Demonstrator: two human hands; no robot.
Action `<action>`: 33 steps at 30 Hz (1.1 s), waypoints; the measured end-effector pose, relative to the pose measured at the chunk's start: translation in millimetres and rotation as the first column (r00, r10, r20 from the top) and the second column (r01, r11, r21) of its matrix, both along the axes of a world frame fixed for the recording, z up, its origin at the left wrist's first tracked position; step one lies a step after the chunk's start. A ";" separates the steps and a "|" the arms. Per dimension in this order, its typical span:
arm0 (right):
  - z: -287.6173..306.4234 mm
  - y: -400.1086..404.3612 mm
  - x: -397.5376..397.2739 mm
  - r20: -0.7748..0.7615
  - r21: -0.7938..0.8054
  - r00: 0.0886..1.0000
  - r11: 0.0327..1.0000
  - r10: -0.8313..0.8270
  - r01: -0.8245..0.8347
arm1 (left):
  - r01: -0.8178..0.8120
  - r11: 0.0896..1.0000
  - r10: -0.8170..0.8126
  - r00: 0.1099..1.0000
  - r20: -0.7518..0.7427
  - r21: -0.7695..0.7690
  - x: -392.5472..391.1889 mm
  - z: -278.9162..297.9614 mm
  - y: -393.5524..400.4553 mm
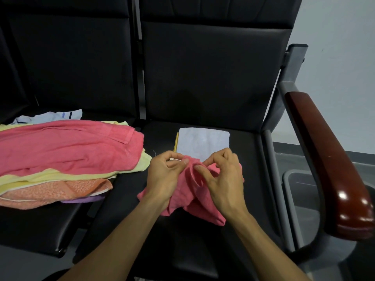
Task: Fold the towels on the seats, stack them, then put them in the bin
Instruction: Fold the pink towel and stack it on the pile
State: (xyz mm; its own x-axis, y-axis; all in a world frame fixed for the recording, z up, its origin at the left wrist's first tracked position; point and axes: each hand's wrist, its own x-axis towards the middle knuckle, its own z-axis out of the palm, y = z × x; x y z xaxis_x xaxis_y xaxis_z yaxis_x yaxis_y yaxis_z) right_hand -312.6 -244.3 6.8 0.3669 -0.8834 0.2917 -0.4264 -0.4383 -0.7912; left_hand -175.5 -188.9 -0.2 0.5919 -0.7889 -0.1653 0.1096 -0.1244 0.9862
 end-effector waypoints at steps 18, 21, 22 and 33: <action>-14.0 -15.7 -15.6 -0.189 0.161 0.949 0.961 0.252 -0.224 | 0.135 0.991 -0.136 0.984 0.115 0.017 14.3 -3.5 0.7; -26.6 -25.0 -31.7 -0.540 0.152 0.801 0.966 0.258 -0.208 | 0.083 0.995 -0.091 0.973 0.210 0.047 28.6 -8.2 3.4; -29.8 -27.1 -36.7 -0.623 0.142 0.748 0.973 0.230 -0.181 | 0.073 0.996 -0.085 0.965 0.247 0.058 32.9 -9.8 5.7; -30.4 -31.6 -72.6 -0.505 -0.003 0.863 1.000 0.004 -0.007 | -0.172 0.973 0.124 0.951 0.282 0.154 75.6 -21.2 35.3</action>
State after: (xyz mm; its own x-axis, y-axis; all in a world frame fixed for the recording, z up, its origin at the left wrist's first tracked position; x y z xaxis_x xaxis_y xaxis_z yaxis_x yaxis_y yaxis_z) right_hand -385.2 -275.9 -23.6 0.4700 -0.8800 0.0693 -0.7646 -0.4451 -0.4661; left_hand -100.0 -153.6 -21.4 0.7414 -0.6618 -0.1111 -0.1263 -0.3003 0.9454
